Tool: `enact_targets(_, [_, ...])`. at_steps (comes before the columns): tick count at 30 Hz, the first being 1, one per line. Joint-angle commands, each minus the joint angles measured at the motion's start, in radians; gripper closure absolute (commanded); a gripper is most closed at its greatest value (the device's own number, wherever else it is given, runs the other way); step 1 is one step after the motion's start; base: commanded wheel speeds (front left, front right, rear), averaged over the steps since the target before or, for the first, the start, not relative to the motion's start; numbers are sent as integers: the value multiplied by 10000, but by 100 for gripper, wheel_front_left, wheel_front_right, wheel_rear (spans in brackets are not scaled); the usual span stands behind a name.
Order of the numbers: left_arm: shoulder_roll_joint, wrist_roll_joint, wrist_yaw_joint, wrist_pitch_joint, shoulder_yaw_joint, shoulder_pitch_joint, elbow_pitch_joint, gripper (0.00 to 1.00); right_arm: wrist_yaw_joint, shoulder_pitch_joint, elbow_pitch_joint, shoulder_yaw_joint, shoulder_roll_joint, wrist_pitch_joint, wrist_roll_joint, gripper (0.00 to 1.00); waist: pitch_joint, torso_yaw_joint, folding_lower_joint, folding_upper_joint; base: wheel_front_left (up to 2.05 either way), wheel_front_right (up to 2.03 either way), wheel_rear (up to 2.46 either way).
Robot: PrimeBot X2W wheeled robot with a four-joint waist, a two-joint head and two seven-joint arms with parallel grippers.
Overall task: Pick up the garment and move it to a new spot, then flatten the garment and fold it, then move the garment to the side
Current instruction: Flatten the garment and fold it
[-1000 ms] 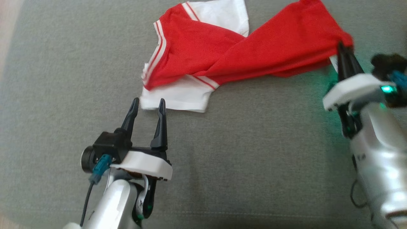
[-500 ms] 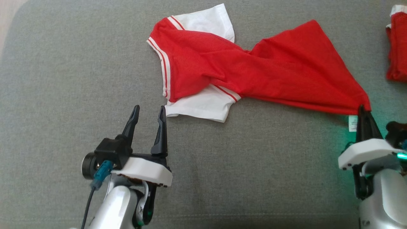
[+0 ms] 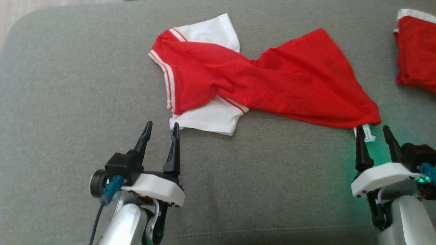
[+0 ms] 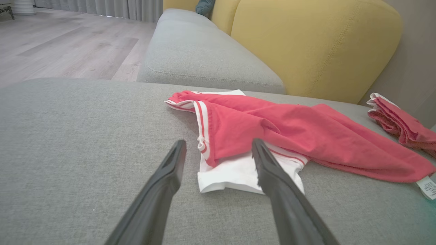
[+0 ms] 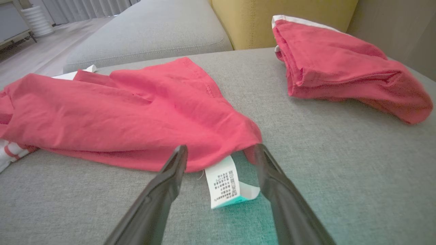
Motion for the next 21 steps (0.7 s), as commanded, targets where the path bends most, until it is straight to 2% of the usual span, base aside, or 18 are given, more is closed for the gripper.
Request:
enact_targets(1, [39, -29, -43, -122, 318, -62, -234, 0, 65, 75, -524, 340, -43, -62, 95, 0, -119, -165, 0, -1, 0, 0, 0])
enact_targets(9, [39, -113, -85, -122, 455, -55, 99, 0, 65, 574, -1535, 410, -42, -183, 392, 0, -277, -544, 0, -1, 0, 0, 0])
enact_targets(21, [39, -92, -276, -122, 550, -1184, 1876, 0, 65, 250, -2117, 709, -42, -424, 734, 0, 270, -888, 0, -1, 0, 0, 0])
